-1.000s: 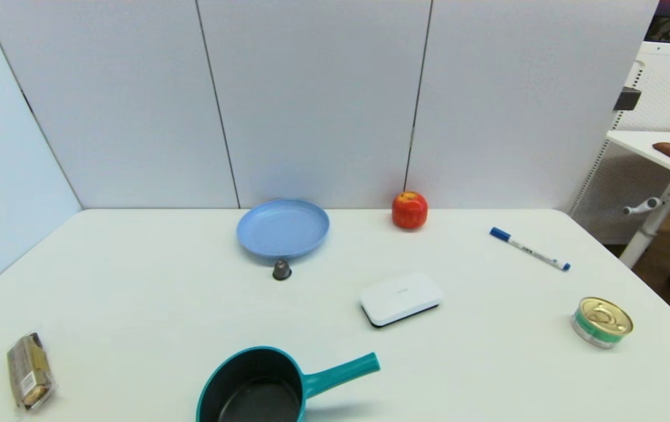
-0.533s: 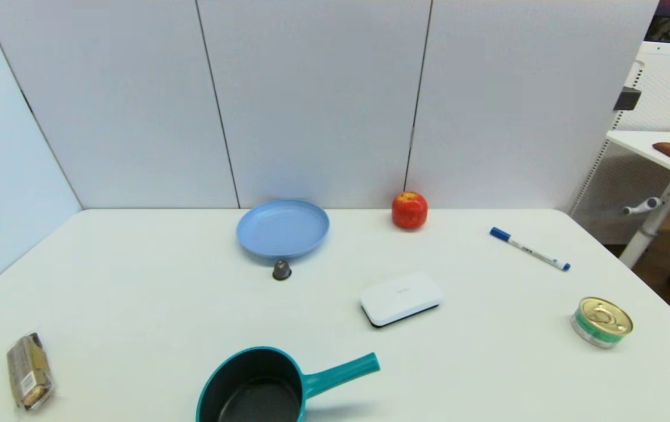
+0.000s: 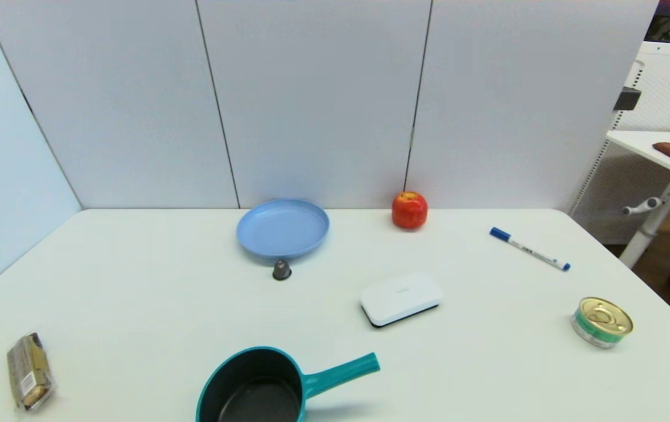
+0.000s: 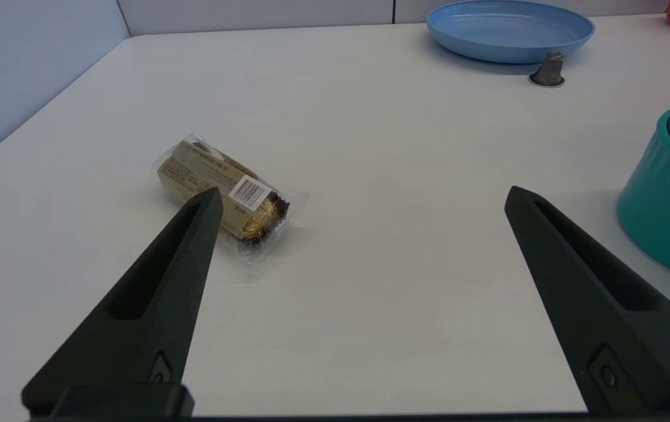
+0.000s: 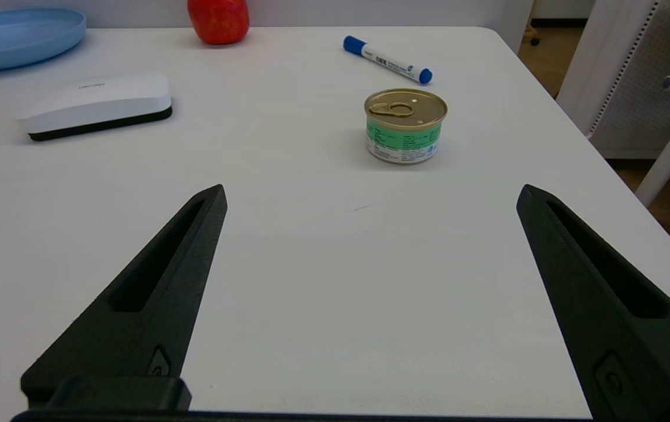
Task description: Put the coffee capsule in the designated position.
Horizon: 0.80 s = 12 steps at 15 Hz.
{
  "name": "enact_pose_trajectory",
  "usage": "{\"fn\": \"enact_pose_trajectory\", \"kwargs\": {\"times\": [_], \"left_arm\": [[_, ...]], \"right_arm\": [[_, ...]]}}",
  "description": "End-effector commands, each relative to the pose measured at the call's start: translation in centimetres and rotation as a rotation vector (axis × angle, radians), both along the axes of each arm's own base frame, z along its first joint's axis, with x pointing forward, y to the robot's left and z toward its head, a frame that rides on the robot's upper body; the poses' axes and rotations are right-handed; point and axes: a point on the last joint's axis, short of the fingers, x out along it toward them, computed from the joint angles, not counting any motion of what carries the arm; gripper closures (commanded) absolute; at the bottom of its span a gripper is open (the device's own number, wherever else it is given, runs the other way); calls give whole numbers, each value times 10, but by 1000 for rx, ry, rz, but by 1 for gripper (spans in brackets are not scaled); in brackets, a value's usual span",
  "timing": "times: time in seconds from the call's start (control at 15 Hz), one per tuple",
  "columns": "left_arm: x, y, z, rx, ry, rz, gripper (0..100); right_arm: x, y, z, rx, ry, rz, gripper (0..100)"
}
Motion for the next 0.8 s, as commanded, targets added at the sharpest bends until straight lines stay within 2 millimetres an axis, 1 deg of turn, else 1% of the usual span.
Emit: {"fn": "enact_pose_trajectory", "kwargs": {"times": [0.07,0.8], "left_arm": [[0,0,0,0,3,0,0],[0,0,0,0,3,0,0]], "right_arm": [[0,0,0,0,1,0,0],[0,-1,0,23,1,-30,0]]}}
